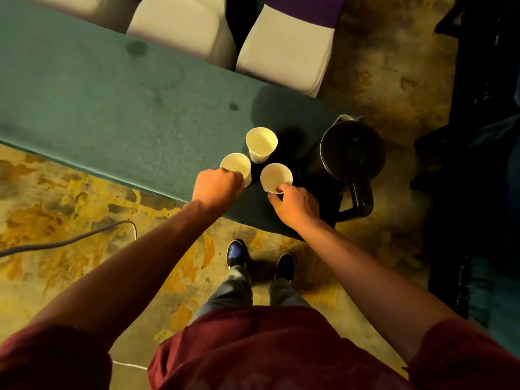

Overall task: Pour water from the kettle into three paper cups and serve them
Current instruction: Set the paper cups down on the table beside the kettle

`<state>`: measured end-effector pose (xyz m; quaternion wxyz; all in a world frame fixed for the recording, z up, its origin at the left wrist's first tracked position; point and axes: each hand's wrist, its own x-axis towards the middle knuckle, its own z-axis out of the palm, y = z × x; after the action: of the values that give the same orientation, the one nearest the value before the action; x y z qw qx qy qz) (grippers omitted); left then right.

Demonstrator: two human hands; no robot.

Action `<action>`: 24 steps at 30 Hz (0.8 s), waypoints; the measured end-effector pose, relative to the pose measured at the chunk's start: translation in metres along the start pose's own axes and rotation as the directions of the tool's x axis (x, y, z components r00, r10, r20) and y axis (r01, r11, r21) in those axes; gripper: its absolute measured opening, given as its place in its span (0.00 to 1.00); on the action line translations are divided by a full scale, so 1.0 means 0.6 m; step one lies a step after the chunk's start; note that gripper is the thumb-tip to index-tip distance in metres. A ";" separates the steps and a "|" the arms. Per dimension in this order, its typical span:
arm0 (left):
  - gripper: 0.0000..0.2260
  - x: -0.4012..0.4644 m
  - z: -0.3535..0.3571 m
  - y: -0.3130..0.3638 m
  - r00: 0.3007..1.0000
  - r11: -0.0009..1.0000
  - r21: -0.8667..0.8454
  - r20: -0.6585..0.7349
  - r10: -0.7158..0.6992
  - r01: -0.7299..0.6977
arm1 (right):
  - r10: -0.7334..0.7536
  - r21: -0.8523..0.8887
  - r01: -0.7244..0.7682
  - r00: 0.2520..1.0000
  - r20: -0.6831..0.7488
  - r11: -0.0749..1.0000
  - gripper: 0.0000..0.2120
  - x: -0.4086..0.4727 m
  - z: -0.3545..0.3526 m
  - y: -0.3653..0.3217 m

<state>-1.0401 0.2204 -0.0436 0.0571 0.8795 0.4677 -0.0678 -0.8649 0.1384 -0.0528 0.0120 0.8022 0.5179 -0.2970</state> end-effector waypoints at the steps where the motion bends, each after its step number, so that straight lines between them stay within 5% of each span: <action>1: 0.15 -0.008 0.003 -0.002 1.000 1.000 0.009 0.004 0.015 -0.015 | 0.002 0.009 -0.002 1.000 0.000 1.000 0.18 -0.002 0.000 0.003; 13: 0.18 -0.019 0.001 0.015 1.000 0.999 -0.030 -0.019 0.020 -0.021 | -0.026 0.009 0.025 0.999 0.044 1.000 0.26 -0.040 -0.022 0.022; 16: 0.17 -0.026 -0.005 0.020 0.991 0.997 -0.058 -0.128 0.039 -0.047 | -0.078 -0.042 0.073 0.989 -0.127 0.996 0.26 -0.078 -0.035 0.031; 19: 0.15 -0.028 -0.013 0.046 0.968 0.986 -0.142 -0.245 0.056 -0.093 | -0.127 0.090 0.180 0.901 -0.415 0.980 0.18 -0.127 -0.066 0.044; 24: 0.18 -0.008 -0.013 0.113 0.986 0.960 -0.245 -0.130 0.102 -0.132 | -0.117 0.128 0.245 0.778 -0.617 0.961 0.15 -0.146 -0.139 0.086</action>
<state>-0.9861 0.1803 -0.0326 0.1455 0.8936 0.4221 0.0471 -0.8080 0.0698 0.0440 -0.2633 0.7979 0.5368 -0.0764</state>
